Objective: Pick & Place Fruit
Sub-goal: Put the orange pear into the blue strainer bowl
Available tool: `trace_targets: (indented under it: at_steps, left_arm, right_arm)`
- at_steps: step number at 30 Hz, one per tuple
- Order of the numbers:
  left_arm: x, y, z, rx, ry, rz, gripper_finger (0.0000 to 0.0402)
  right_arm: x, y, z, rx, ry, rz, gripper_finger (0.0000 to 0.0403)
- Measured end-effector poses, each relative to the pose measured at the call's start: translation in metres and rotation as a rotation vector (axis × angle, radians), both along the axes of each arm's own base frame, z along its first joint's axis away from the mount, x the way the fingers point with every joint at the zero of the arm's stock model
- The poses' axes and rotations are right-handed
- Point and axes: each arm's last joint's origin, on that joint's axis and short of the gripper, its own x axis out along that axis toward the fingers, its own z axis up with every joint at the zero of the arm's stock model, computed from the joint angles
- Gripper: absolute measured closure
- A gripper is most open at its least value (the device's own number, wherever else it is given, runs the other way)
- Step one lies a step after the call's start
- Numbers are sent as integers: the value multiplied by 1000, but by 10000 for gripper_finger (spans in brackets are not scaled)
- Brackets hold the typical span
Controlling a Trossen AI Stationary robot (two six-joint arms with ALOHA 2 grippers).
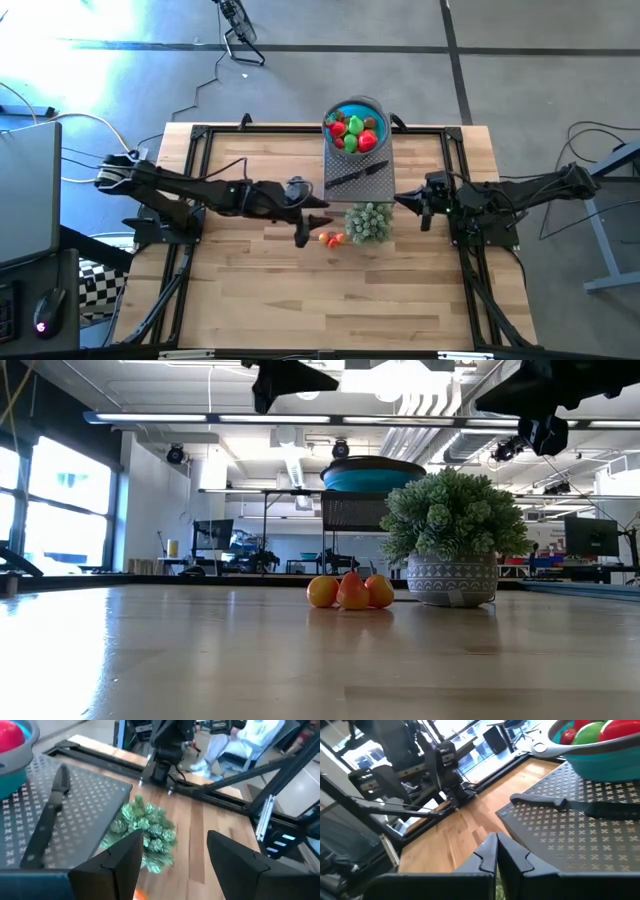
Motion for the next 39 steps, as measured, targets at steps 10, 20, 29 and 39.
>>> trace_targets:
  at_steps: [10, 20, 29, 39]
  left_arm:
    - [-6, 17, -16, 235, 148, 6, 186]
    - [-7, 9, -40, 168, 316, -6, 186]
    - [6, -22, -89, 53, 355, -16, 186]
    - [16, -52, -127, 82, 432, -98, 186]
  right_arm:
    - [5, 2, -3, 29, 14, 22, 400]
    - [6, 4, -3, 48, 18, 98, 400]
    - [6, 6, -3, 96, 17, 141, 400]
    - [6, 6, -3, 113, 20, 157, 400]
